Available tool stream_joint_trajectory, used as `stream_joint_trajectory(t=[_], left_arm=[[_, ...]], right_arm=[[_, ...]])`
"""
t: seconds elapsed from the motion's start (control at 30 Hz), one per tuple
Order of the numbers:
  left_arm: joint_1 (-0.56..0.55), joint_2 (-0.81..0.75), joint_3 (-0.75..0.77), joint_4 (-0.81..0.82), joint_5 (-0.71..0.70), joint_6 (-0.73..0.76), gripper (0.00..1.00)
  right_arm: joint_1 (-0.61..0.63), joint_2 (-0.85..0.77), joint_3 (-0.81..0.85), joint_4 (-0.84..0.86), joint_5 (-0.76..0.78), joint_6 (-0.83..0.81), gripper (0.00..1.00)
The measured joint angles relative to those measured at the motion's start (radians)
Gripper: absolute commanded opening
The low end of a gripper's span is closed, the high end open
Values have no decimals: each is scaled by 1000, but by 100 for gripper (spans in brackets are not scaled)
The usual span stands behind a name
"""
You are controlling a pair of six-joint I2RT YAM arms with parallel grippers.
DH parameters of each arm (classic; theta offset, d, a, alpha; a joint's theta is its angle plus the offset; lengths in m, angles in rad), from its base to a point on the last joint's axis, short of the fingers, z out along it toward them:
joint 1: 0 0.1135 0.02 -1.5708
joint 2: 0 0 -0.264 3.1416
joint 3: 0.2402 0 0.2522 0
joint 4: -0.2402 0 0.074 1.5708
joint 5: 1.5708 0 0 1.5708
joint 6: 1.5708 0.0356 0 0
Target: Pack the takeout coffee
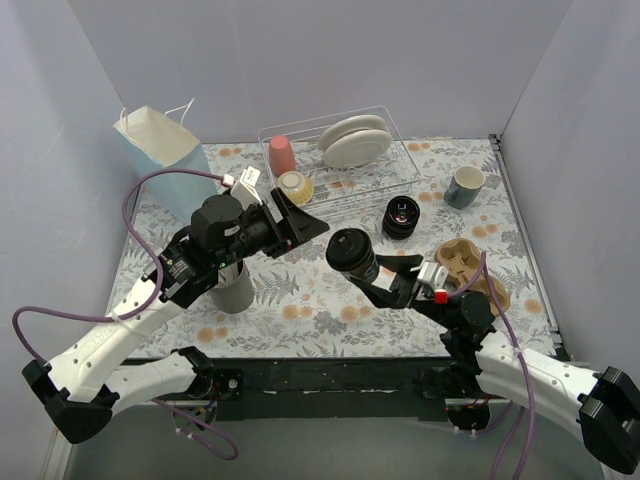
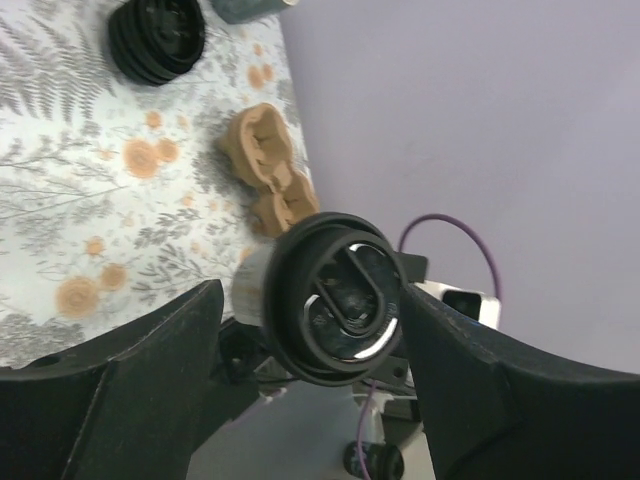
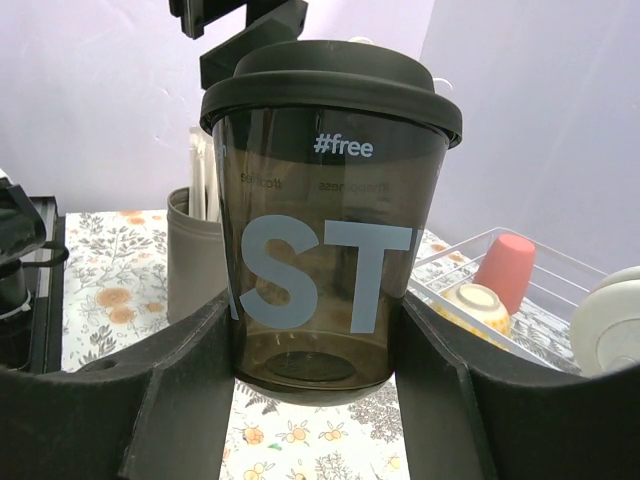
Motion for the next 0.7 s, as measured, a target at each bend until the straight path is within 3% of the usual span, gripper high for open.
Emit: stream_joint_trajectory(t=[0.23,0.43,0.7], left_arm=[[0,10,-17,91,103,11,61],[0,48,-15,106,137,145,56],[0,104,-1,114,197,272,35]], right_arm=[[0,1,-1,45,-19,1,56],[0,0,-1,45,-54,4,55],[-1,16,-1,40,-77,15,54]])
